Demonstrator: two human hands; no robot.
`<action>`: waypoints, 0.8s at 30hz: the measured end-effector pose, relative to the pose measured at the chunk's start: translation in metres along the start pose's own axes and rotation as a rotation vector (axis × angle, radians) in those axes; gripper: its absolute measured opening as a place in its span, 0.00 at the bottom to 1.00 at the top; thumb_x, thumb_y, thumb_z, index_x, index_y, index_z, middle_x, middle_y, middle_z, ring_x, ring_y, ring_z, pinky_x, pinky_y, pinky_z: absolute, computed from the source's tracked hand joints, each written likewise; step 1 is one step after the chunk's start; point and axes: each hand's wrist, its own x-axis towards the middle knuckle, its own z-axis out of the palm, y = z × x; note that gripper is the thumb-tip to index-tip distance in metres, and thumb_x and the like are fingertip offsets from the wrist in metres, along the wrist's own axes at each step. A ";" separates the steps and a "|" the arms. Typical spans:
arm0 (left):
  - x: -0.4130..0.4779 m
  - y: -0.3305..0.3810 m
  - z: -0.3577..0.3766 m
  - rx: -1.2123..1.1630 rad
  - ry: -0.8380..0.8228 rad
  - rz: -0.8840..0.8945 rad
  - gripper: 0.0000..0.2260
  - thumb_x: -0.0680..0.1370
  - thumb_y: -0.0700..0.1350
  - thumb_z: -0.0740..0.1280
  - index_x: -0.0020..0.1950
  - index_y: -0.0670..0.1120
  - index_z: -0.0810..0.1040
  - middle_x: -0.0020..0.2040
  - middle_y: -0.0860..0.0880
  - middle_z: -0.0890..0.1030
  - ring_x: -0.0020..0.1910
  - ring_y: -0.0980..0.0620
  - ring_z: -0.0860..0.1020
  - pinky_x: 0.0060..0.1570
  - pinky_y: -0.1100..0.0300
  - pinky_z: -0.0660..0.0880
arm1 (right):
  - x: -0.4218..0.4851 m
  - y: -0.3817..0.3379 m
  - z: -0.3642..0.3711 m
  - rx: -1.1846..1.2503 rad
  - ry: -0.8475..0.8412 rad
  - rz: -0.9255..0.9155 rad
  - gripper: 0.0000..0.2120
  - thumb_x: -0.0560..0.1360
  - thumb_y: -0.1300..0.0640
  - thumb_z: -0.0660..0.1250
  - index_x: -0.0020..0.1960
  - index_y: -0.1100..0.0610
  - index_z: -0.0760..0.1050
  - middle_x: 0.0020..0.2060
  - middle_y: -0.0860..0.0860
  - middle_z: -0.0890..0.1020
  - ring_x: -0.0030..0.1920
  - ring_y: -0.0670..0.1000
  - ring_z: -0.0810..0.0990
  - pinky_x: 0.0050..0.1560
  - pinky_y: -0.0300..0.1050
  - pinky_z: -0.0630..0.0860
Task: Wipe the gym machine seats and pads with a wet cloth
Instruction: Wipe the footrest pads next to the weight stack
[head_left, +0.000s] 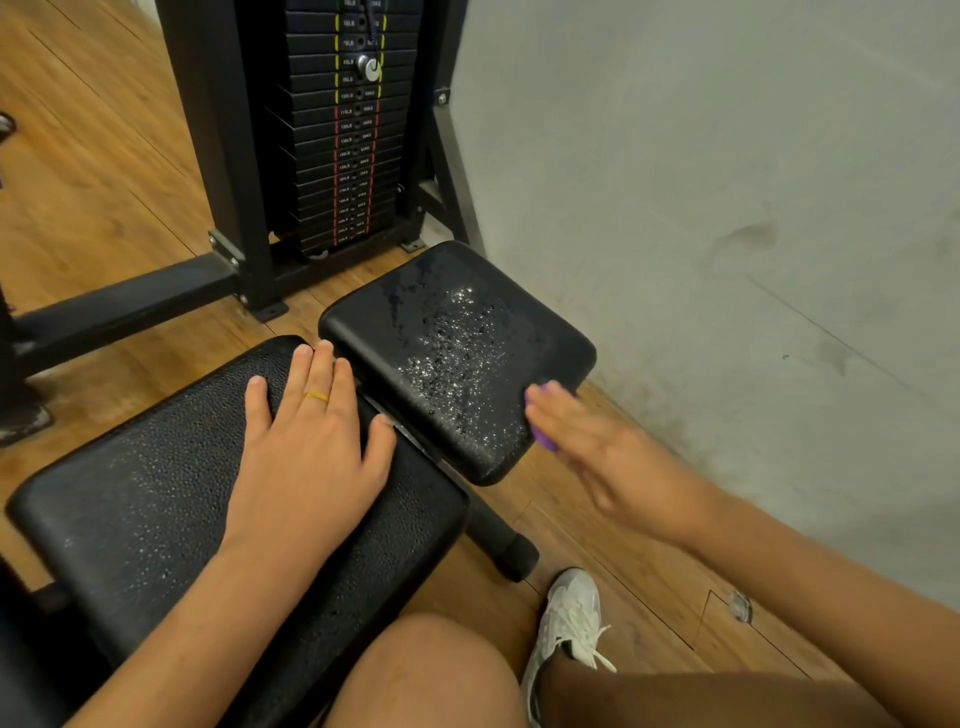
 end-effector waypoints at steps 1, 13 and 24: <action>0.000 0.000 0.000 -0.002 -0.001 0.000 0.33 0.79 0.58 0.49 0.77 0.39 0.64 0.79 0.42 0.61 0.80 0.46 0.54 0.75 0.39 0.52 | -0.004 -0.015 0.003 0.003 -0.013 -0.074 0.28 0.77 0.70 0.58 0.77 0.61 0.61 0.77 0.55 0.60 0.79 0.51 0.53 0.78 0.47 0.53; 0.000 -0.001 0.000 -0.005 -0.002 -0.005 0.33 0.79 0.59 0.48 0.77 0.39 0.63 0.79 0.42 0.60 0.80 0.46 0.53 0.76 0.39 0.51 | 0.018 0.043 -0.010 -0.019 0.071 0.181 0.26 0.80 0.67 0.62 0.77 0.58 0.62 0.76 0.51 0.64 0.77 0.50 0.59 0.73 0.56 0.65; 0.000 0.003 -0.004 0.004 -0.019 -0.003 0.33 0.79 0.58 0.48 0.78 0.40 0.61 0.80 0.43 0.58 0.80 0.47 0.52 0.76 0.40 0.49 | 0.013 -0.040 0.004 -0.058 -0.020 -0.286 0.30 0.72 0.72 0.53 0.74 0.65 0.66 0.75 0.58 0.65 0.77 0.56 0.60 0.76 0.49 0.58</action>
